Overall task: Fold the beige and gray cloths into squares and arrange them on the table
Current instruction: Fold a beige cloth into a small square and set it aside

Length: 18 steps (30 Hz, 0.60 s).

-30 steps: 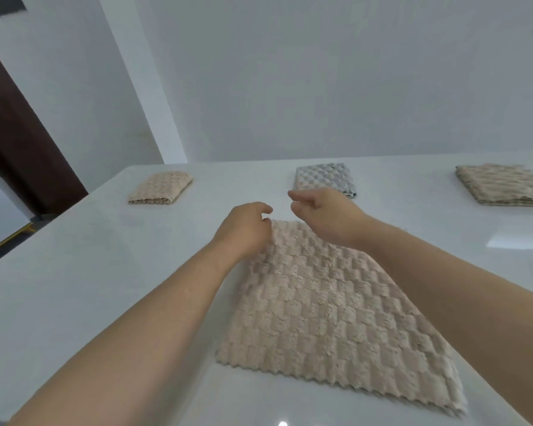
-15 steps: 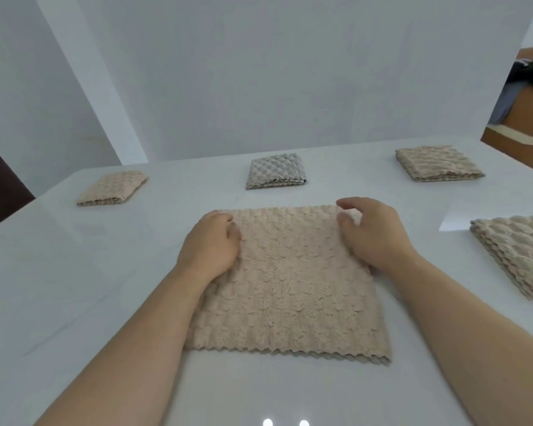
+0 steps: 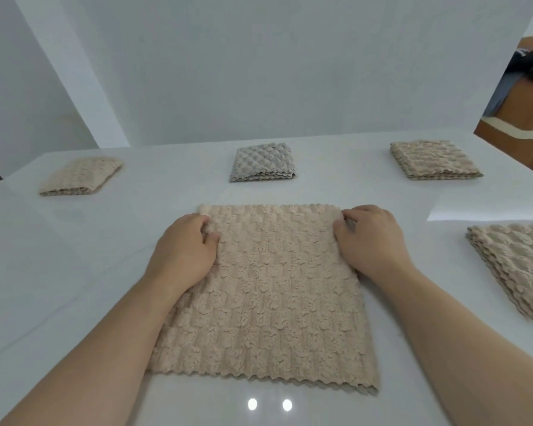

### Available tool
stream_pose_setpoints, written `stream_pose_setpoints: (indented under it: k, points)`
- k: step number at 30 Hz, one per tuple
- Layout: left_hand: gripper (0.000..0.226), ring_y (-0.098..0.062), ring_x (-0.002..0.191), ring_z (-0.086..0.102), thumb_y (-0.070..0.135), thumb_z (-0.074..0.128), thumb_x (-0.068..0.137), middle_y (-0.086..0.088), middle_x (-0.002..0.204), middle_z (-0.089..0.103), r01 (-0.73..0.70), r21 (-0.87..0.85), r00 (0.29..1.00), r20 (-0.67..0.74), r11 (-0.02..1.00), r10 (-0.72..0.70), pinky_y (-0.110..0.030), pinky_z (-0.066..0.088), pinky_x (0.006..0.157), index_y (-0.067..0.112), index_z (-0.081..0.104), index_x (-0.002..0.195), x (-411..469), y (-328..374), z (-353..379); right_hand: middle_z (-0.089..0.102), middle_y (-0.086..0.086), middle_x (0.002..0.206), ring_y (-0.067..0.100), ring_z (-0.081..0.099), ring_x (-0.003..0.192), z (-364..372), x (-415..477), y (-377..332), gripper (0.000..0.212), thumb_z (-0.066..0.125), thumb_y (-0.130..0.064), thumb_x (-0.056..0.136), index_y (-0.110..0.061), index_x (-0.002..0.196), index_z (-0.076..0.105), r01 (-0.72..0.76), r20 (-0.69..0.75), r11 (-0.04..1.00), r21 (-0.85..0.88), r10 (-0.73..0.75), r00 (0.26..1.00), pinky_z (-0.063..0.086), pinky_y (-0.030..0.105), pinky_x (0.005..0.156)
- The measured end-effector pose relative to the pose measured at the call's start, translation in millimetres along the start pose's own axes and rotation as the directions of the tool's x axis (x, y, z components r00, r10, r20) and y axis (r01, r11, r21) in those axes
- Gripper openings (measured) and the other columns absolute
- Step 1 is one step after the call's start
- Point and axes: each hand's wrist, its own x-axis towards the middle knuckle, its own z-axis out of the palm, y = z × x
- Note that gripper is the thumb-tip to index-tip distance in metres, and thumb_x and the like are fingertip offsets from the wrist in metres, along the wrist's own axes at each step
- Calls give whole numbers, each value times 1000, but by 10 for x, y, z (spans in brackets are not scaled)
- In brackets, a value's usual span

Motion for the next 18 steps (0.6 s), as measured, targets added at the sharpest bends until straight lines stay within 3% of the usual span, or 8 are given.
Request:
stream_pose_setpoints:
  k: [5, 8, 13, 16, 18]
  points:
    - [40, -19, 130, 52, 28, 61, 98, -1, 140, 59, -32, -53, 997, -69, 998, 28, -26, 34, 107, 13, 64, 134, -40, 34, -57, 64, 1, 130, 29, 50, 126, -11, -8, -20, 35, 49, -39, 97, -27, 122, 70, 13, -25, 999, 39, -12, 1000, 40, 42, 108]
    - [32, -15, 122, 57, 27, 66, 95, 3, 134, 64, -41, -116, 992, -124, 992, 26, -25, 38, 106, 19, 71, 126, -58, 56, -111, 64, 0, 125, 26, 52, 123, -23, -19, -32, 28, 52, -39, 98, -28, 117, 70, 28, -57, 996, 85, -24, 998, 42, 45, 105]
    - [12, 8, 86, 57, 24, 72, 91, 18, 101, 72, -15, -244, 985, -172, 970, -28, -1, 34, 75, 31, 79, 97, -88, 94, -159, 63, 0, 121, 24, 54, 119, -34, -31, -95, 22, 56, -30, 97, -23, 112, 70, 87, -119, 982, 166, -67, 991, 42, 41, 103]
    - [8, 13, 65, 57, 25, 77, 87, 20, 89, 72, -25, -299, 984, -177, 954, -30, -3, 35, 58, 32, 78, 90, -106, 70, -166, 66, 0, 115, 24, 54, 115, -43, -88, -175, 18, 60, -24, 96, -19, 107, 72, 162, -193, 968, 190, -125, 973, 43, 39, 100]
    - [10, 9, 68, 60, 25, 80, 84, 20, 84, 71, -44, -320, 981, -194, 946, -20, -1, 37, 59, 31, 75, 91, -105, 47, -185, 67, 0, 109, 24, 55, 111, -51, -147, -230, 16, 62, -20, 92, -16, 104, 73, 213, -230, 960, 185, -168, 959, 42, 36, 96]
